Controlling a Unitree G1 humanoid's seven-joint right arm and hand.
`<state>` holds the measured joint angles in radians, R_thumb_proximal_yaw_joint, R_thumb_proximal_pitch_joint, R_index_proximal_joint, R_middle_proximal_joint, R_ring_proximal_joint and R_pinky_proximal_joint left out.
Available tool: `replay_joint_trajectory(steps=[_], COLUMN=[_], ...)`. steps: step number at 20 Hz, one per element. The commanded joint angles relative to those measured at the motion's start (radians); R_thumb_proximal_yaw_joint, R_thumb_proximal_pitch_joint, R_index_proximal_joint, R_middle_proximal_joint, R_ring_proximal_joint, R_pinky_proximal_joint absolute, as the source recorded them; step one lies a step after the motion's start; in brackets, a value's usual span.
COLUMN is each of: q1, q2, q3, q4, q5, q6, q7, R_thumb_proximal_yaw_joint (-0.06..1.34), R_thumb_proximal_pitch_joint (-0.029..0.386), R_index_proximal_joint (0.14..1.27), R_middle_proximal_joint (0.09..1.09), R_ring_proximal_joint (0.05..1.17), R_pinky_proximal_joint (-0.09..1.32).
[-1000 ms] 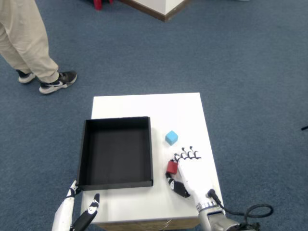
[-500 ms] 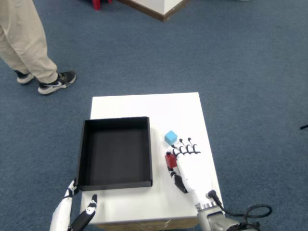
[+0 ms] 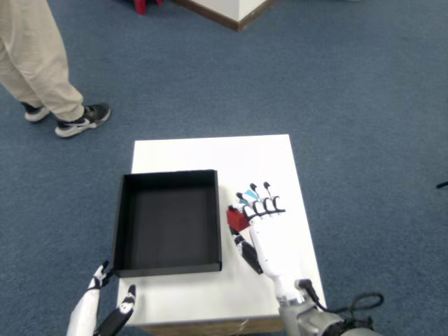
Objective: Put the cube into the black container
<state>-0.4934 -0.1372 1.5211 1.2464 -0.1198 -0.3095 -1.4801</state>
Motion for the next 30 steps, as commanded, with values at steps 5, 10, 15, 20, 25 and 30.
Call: replay_joint_trajectory(steps=[5,10,15,20,25,30], q1=[-0.052,-0.066,-0.106,-0.14,-0.167,-0.194], q2=[-0.001,0.0,-0.002,-0.003,0.0,0.003], q3=[-0.016,-0.018,-0.027,-0.035,-0.034,-0.035], q4=[-0.049,-0.109,-0.155,-0.253,-0.293,-0.355], q5=[-0.036,-0.056,-0.07,-0.087,-0.109,-0.127], q6=[-0.02,0.01,0.038,0.1,0.132,0.174], q7=[-0.116,-0.135,-0.132,-0.109,-0.062,-0.003], R_thumb_proximal_yaw_joint=[1.23,1.23,1.23,1.23,1.23,1.23], R_thumb_proximal_pitch_joint=[0.155,0.156,0.156,0.159,0.157,0.154], R_index_proximal_joint=[1.11,1.11,1.11,1.1,1.1,1.1], R_middle_proximal_joint=[0.39,0.39,0.39,0.39,0.38,0.38], R_ring_proximal_joint=[0.23,0.23,0.23,0.23,0.22,0.22], R_pinky_proximal_joint=[-0.01,0.0,-0.01,-0.01,-0.01,-0.02])
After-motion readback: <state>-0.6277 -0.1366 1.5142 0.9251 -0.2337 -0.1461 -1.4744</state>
